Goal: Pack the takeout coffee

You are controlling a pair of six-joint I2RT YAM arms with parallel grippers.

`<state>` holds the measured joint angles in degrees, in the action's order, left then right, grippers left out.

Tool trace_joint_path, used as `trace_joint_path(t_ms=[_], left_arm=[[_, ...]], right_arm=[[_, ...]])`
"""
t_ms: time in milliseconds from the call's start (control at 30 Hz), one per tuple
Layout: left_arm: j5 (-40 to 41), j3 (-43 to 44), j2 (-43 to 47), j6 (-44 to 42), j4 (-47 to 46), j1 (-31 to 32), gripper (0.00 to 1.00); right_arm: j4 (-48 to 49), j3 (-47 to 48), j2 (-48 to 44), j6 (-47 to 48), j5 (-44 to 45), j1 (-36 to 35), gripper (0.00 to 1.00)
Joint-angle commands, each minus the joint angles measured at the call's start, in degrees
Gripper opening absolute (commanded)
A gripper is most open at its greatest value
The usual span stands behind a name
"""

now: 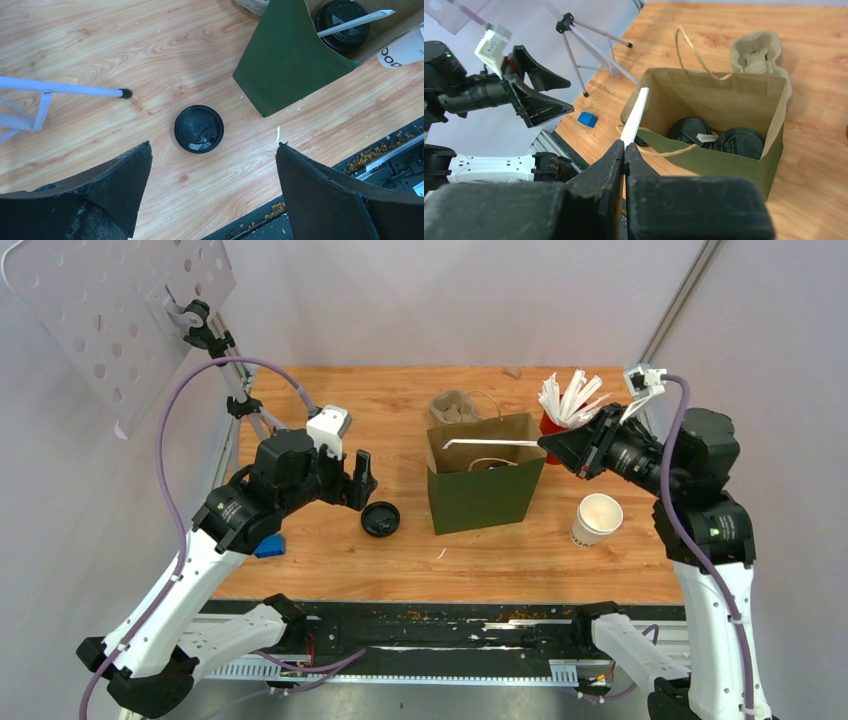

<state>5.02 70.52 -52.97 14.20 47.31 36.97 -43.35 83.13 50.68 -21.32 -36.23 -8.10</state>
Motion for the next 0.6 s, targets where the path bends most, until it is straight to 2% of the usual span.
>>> trace_joint_path(t_ms=[0,267,467,567], left_arm=[[0.9,-0.1,1.1,0.2,-1.1,-0.2,1.00],[1.2,0.4,1.2,0.1,-0.8,-0.2,1.00],[2.0,1.0,1.4,-0.5,0.1,-0.2,1.00],[2.1,1.5,1.4,-0.5,0.4,-0.2,1.00]], right_arm=[[3.0,-1.9,1.3,-1.6,-1.3,0.0,0.04],[8.4,-4.4,7.6,-2.8,-2.1,0.0,0.04],[5.9,-4.5,13.0,-0.3,-1.3,0.0,0.04],[4.3,-3.1,15.7,0.4,-1.3,0.0,0.14]])
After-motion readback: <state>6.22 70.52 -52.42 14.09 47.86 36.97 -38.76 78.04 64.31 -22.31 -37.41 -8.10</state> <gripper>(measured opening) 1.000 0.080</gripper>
